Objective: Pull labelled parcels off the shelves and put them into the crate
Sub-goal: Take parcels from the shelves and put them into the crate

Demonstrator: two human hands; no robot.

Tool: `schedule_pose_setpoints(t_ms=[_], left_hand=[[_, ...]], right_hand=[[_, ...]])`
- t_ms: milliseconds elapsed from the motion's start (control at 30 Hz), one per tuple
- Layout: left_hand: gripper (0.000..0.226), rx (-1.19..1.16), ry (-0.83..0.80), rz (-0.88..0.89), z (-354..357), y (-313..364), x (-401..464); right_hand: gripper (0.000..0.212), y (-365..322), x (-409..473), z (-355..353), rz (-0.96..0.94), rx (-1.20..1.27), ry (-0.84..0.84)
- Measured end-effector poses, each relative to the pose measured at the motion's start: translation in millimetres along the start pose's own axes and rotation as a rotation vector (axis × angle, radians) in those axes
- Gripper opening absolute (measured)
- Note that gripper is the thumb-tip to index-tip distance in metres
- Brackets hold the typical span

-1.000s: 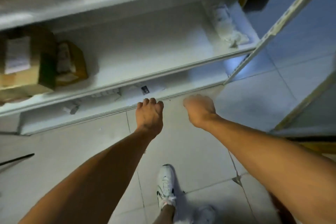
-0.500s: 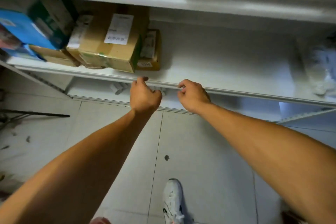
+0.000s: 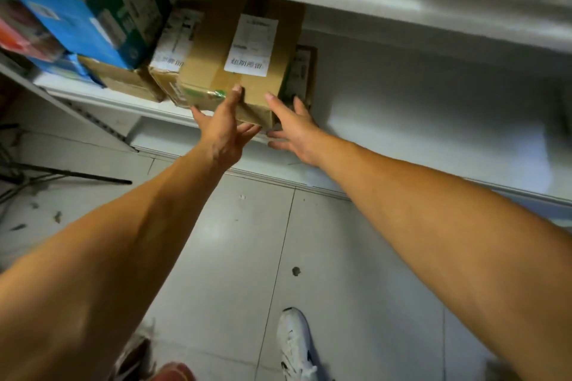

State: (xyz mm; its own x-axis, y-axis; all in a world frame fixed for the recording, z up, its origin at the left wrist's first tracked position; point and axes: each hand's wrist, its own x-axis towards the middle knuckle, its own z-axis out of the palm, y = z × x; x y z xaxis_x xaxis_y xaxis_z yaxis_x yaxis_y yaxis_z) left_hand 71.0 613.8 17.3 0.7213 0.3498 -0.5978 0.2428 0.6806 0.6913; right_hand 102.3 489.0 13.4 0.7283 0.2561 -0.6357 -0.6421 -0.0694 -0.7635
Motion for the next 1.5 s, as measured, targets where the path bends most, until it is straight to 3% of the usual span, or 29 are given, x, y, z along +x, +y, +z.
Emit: schedule_pose_setpoints(t_ms=[100, 200, 267, 333, 433, 500, 733, 867, 900, 967, 1000, 1067, 1133, 1200, 1300, 1433, 1500], left_hand=[[0.088, -0.027, -0.142, -0.064, -20.5, -15.5, -14.3], [0.074, -0.039, -0.230, -0.126, -41.1, -39.5, -39.6], [0.072, -0.044, -0.283, -0.166, -52.5, -53.5, -56.4], [0.075, -0.007, -0.352, -0.190, -69.6, -65.9, -66.9], [0.078, 0.199, -0.423, -0.226, -89.4, -74.8, -77.4], [0.078, 0.312, -0.462, -0.267, -99.5, -77.0, -83.0], [0.079, 0.574, -0.564, -0.393, -117.1, -83.1, -89.8], [0.094, 0.748, -0.643, -0.473, -113.5, -96.3, -99.8], [0.093, 0.790, -0.655, -0.488, -111.0, -101.4, -103.3], [0.085, 0.863, -0.666, -0.515, -103.1, -113.9, -113.2], [0.080, 0.901, -0.672, -0.528, -98.7, -120.8, -119.5], [0.079, 0.984, -0.709, -0.551, -89.1, -133.1, -135.0], [0.084, 1.064, -0.773, -0.581, -76.9, -145.6, -152.5], [0.090, 1.138, -0.833, -0.603, -62.4, -159.5, -170.8], [0.094, 1.273, -0.876, -0.630, -40.7, -182.6, -195.6], [0.092, 1.456, -0.954, -0.686, -10.9, -217.3, -223.6], [0.080, 1.541, -0.989, -0.704, 4.1, -238.5, -237.0]], right_hand=[[0.104, 19.3, -5.6, -14.4, -0.014, 0.061, 0.027], [0.134, 29.9, -21.3, -36.1, 0.021, 0.115, 0.084], [0.141, 32.0, -33.4, -52.4, 0.018, 0.165, 0.121], [0.131, 33.7, -42.9, -69.0, 0.007, 0.245, 0.135], [0.081, 42.6, -54.3, -99.8, -0.068, 0.368, 0.154], [0.067, 57.9, -64.5, -119.1, -0.057, 0.392, 0.183], [0.090, 116.2, -130.8, -165.8, -0.034, 0.420, 0.289], [0.047, 157.2, -176.4, -189.9, 0.057, 0.295, 0.276], [0.047, 166.8, -191.0, -194.3, 0.096, 0.245, 0.269], [0.074, 190.6, -219.4, -207.4, 0.182, 0.140, 0.251], [0.075, 202.0, -235.4, -212.2, 0.220, 0.100, 0.251], [0.055, 223.9, -269.3, -217.5, 0.281, 0.085, 0.263], [0.047, 248.3, -303.1, -220.9, 0.334, 0.165, 0.318], [0.058, 272.6, -335.7, -223.2, 0.375, 0.251, 0.377], [0.101, 311.0, -379.4, -224.9, 0.424, 0.352, 0.421], [0.099, 348.2, -432.0, -218.9, 0.428, 0.517, 0.481], [0.109, 370.5, -452.2, -214.7, 0.429, 0.605, 0.517]])
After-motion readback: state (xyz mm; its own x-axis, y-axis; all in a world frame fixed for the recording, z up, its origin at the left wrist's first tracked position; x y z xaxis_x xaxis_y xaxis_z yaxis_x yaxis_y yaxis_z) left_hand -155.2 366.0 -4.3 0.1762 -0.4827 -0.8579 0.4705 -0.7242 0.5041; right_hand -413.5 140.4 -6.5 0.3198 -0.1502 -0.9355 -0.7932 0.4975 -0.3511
